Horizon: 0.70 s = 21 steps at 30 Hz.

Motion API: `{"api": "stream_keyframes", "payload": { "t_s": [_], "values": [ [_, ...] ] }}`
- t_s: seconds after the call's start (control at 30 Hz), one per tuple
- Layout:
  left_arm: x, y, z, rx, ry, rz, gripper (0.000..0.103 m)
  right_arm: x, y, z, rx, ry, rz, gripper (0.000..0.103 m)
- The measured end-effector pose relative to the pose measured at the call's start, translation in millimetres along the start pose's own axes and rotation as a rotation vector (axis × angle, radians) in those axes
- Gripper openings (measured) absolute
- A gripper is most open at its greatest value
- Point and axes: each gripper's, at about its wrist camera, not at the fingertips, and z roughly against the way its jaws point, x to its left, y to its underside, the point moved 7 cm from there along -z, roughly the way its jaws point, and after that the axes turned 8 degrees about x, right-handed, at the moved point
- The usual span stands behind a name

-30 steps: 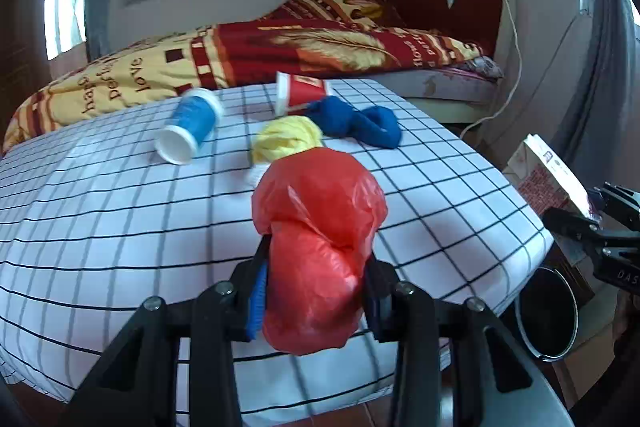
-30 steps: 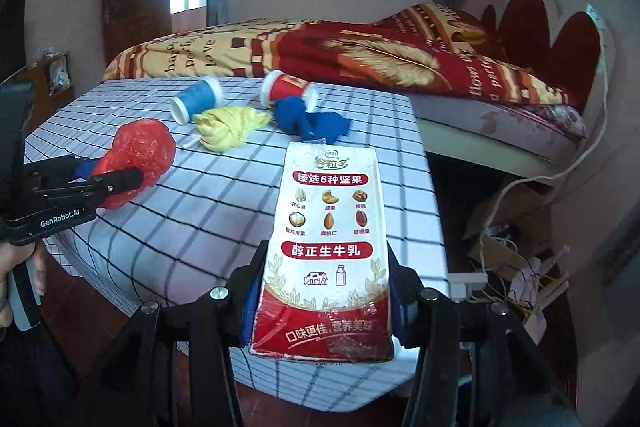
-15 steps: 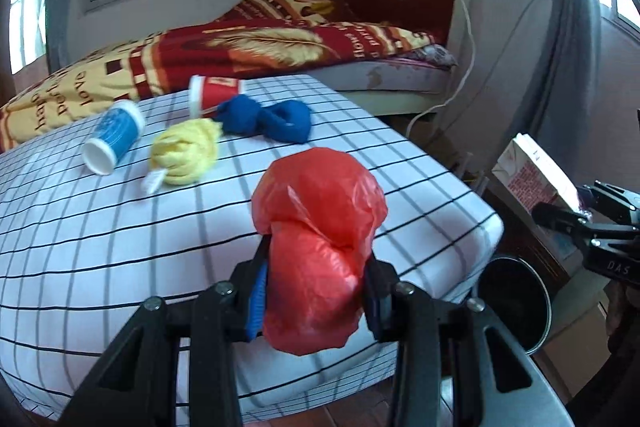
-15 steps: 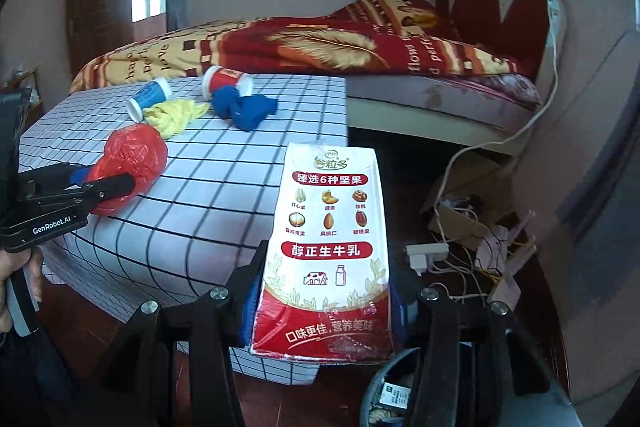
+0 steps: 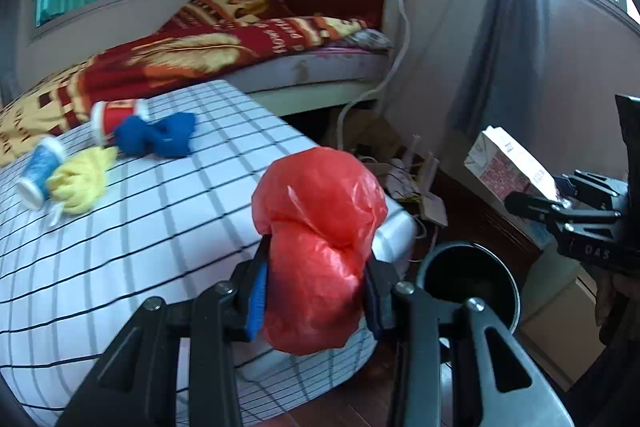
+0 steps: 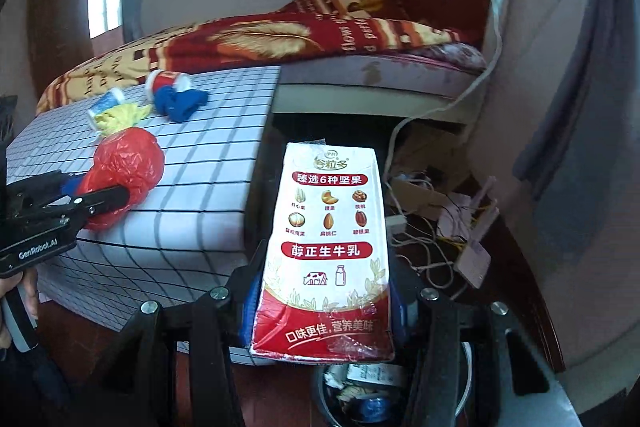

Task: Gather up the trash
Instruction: 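Carry red bag and red-white carton over the black bin and open both tools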

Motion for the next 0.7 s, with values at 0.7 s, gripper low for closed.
{"api": "stream_keyframes", "payload": {
  "t_s": [0.7],
  "values": [
    [-126.8,7.1,-38.1,0.079,0.157,-0.162,0.04,-100.1,75.7,4.0,0.101,0.077,-0.148,0.052]
  ]
}}
